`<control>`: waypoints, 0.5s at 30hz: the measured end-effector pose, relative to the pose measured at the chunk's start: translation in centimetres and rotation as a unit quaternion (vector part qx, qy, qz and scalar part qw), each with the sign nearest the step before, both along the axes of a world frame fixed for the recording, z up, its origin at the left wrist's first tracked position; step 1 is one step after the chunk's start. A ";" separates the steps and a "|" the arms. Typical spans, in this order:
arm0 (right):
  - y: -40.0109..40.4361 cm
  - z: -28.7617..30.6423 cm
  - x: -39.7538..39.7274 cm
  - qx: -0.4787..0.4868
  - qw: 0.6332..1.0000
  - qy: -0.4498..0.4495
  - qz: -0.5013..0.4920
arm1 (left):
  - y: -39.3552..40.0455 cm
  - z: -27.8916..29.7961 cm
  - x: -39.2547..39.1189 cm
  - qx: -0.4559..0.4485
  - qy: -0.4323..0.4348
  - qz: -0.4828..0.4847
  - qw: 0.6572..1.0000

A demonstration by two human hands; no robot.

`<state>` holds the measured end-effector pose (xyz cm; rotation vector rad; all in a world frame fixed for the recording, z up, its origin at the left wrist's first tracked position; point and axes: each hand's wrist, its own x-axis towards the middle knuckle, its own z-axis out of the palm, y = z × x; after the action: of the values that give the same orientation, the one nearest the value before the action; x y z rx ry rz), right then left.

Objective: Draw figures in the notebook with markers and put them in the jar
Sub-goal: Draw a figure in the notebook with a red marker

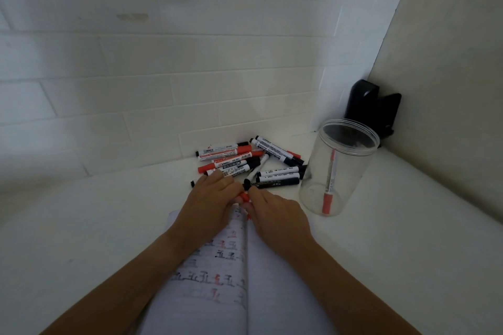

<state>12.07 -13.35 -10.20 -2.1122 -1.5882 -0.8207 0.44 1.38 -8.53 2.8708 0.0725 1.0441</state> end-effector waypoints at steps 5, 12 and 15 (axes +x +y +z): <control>-0.3 0.0 -0.2 -0.023 0.999 0.027 0.006 | 0.0 0.0 -0.1 0.008 0.007 -0.009 1.000; -0.3 0.0 -0.3 -0.024 0.998 0.056 -0.015 | 0.2 -0.4 0.0 -0.016 0.029 -0.003 0.999; -0.6 0.0 -0.5 -0.020 0.997 0.074 -0.019 | 0.3 -0.3 0.0 -0.023 0.025 -0.014 0.999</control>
<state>11.61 -13.91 -10.24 -2.1827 -1.5043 -0.6330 0.40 1.72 -8.80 2.8497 0.0593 0.9523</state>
